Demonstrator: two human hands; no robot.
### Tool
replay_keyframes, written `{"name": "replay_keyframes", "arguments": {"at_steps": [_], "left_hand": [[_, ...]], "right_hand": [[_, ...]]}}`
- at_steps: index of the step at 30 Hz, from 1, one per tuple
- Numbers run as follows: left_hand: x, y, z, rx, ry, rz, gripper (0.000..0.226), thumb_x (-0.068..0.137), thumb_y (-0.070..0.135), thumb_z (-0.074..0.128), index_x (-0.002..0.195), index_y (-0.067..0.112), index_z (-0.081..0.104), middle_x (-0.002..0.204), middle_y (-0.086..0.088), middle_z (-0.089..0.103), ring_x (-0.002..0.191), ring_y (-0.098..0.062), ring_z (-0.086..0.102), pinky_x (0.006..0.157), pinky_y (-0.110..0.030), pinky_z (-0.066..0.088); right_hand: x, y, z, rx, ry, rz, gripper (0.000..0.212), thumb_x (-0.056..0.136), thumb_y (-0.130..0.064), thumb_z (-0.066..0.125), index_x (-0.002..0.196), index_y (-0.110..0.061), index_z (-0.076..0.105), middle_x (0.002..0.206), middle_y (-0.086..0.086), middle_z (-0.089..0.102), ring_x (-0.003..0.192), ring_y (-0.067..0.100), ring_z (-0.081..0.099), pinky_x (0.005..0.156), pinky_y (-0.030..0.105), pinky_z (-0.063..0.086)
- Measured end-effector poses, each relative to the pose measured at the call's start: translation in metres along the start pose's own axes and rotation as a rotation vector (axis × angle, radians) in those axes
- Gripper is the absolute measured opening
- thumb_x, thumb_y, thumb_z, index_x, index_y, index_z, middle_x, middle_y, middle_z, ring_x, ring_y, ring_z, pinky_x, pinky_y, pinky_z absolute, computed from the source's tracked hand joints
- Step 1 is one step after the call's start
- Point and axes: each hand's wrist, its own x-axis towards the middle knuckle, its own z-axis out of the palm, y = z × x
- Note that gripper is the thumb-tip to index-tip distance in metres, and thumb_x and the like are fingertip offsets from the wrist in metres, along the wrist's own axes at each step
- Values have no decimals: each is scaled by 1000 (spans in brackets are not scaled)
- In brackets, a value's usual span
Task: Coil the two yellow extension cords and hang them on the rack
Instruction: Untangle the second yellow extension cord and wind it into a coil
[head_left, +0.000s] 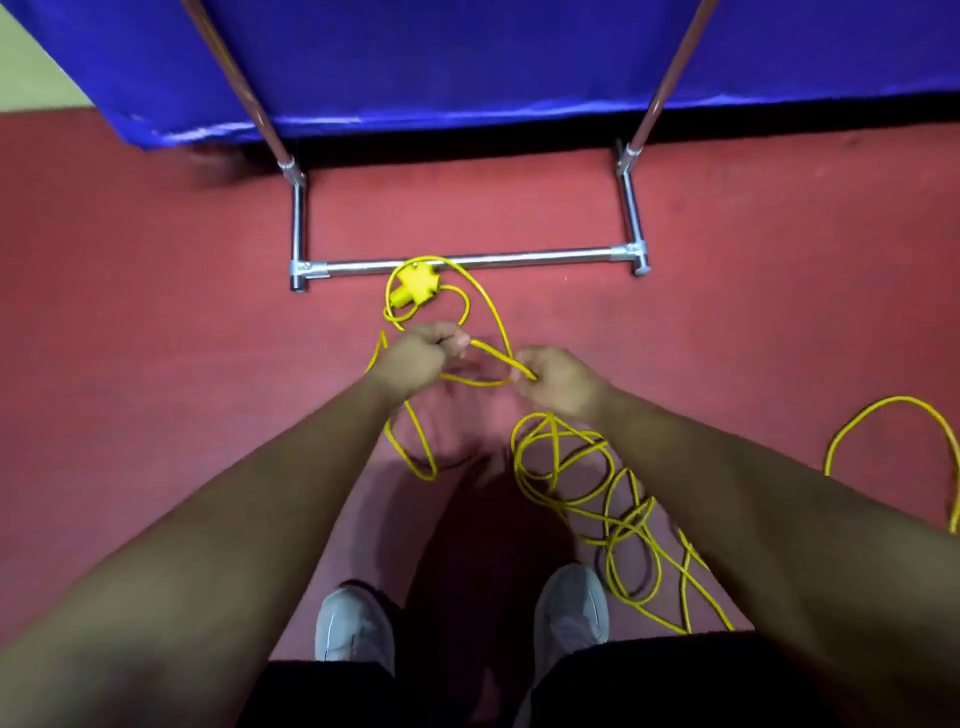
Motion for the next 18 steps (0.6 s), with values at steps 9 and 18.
{"name": "replay_keyframes", "arguments": {"at_steps": [9,18], "left_hand": [[-104,105,-73,103,337,69,10,91,11,58,97,17,64,94,-1,62,86,-14,54,76,-23,38],[-204,219,-64,-79,300,361,37,102,34,36,112,11,64,95,2,69,96,-5,63,90,-18,43]], "right_hand": [[-110,-74,-87,122,196,-13,14,92,6,50,88,-4,59,61,6,47,42,5,50,48,26,49],[-190,-272,-128,102,340,-507,11,86,-8,65,95,-13,70,65,-11,59,53,0,50,57,20,39]]}}
